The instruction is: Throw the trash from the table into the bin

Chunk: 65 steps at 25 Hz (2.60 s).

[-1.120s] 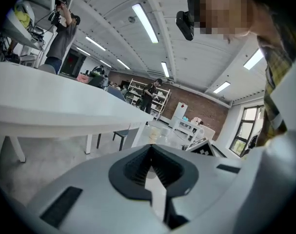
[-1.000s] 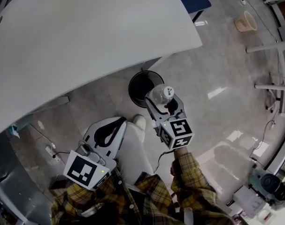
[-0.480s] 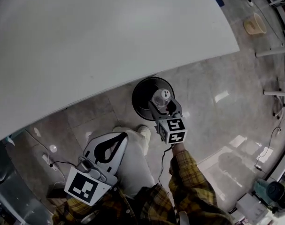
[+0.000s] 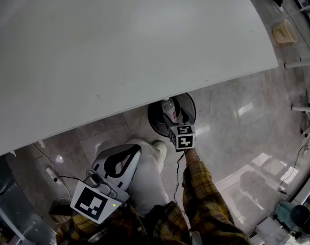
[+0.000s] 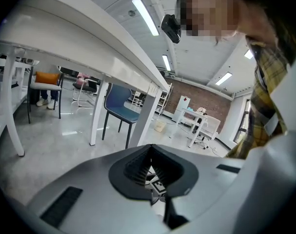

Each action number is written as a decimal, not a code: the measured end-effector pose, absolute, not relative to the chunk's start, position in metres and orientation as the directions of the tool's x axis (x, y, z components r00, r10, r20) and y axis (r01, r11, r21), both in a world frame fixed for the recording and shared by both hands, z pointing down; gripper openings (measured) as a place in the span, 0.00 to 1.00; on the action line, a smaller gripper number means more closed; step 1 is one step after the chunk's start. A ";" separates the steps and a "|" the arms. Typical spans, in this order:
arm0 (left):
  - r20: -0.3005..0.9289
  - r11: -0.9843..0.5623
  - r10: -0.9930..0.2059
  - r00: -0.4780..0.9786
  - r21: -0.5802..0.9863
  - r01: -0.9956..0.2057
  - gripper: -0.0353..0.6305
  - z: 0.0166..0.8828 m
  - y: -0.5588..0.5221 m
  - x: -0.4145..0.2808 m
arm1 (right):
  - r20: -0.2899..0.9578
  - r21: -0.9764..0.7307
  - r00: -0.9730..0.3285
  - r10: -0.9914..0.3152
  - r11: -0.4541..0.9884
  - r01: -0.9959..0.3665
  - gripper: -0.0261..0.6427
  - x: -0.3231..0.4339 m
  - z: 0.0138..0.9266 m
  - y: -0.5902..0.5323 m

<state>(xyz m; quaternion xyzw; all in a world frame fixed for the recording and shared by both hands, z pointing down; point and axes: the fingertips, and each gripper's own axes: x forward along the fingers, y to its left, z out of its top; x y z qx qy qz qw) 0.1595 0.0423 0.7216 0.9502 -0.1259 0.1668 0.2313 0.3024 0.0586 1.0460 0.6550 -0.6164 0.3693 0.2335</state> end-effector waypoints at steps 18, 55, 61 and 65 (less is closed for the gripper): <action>0.351 -0.844 -0.134 0.927 0.450 -0.292 0.06 0.540 0.059 0.142 | 0.784 -0.172 -0.008 -0.621 -0.206 -0.963 0.52 0.278 0.845 0.099; 0.071 -0.866 -0.413 0.908 0.280 -0.415 0.06 0.244 0.089 0.116 | 0.198 -0.146 -0.285 -0.938 0.259 -0.955 0.08 0.193 0.290 0.091; 0.063 -0.833 -0.489 0.870 0.263 -0.487 0.06 0.235 0.082 0.091 | 0.161 -0.119 -0.352 -0.922 0.336 -0.934 0.04 0.160 0.258 0.082; 0.067 -0.802 -0.539 0.840 0.262 -0.536 0.06 0.234 0.077 0.067 | 0.178 -0.079 -0.435 -0.883 0.428 -0.900 0.04 0.125 0.249 0.073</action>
